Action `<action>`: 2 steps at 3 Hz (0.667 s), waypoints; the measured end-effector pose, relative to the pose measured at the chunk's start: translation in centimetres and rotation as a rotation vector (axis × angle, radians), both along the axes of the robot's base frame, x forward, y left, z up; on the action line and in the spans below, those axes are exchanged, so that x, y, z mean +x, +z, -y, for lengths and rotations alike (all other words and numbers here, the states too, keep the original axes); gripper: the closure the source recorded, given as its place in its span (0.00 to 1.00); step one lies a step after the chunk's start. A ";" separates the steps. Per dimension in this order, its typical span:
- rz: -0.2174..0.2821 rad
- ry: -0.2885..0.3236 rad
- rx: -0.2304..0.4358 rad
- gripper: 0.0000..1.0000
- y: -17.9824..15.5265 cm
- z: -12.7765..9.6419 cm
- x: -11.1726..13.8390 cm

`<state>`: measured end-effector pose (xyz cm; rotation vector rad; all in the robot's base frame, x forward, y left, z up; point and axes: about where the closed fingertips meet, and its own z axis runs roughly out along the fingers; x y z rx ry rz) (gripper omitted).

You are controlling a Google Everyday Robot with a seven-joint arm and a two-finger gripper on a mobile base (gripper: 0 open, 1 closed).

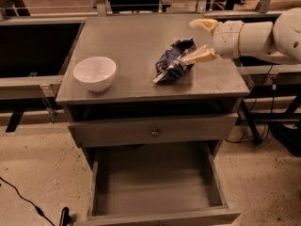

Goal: Pick blue chip bag from middle drawer and place on counter

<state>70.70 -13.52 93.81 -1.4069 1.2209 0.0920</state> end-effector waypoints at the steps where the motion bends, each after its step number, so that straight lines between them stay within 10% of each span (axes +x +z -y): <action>1: -0.014 0.025 -0.022 0.00 -0.1 0.1 0.1; 2: -0.009 0.019 -0.070 0.00 1.4 2.0 -0.1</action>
Offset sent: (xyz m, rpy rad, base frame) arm -0.0032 -0.0550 0.0371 -0.1338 -0.0058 -0.0048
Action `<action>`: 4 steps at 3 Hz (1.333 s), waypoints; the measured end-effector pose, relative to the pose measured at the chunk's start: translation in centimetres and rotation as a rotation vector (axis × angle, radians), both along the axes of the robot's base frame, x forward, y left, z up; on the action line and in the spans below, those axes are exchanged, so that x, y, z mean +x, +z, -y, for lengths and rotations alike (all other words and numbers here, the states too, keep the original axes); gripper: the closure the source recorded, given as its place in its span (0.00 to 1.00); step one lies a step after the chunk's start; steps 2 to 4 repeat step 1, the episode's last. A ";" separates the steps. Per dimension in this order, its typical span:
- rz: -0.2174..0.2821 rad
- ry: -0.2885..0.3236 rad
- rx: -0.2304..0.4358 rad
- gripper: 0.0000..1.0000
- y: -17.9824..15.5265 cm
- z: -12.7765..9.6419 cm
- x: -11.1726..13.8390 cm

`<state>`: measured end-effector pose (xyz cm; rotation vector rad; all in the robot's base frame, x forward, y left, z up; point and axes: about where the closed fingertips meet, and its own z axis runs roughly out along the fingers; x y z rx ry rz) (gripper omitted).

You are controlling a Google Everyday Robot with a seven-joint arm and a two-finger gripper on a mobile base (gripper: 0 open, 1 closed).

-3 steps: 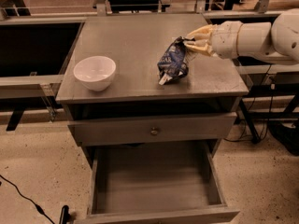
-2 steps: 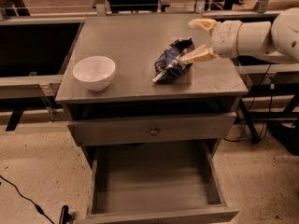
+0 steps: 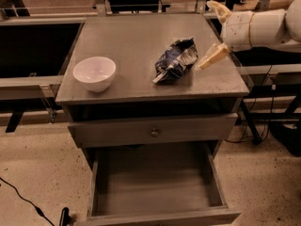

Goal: Pick blue chip bag from middle drawer and place on counter

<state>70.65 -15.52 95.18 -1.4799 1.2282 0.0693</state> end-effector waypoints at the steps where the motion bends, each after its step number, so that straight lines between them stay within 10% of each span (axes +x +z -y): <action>1: 0.035 -0.078 -0.075 0.00 1.8 2.6 -0.9; 4: 0.035 -0.078 -0.075 0.00 1.8 2.6 -0.9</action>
Offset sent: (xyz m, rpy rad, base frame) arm 0.0000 0.0000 0.0000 0.0000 0.0000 0.0000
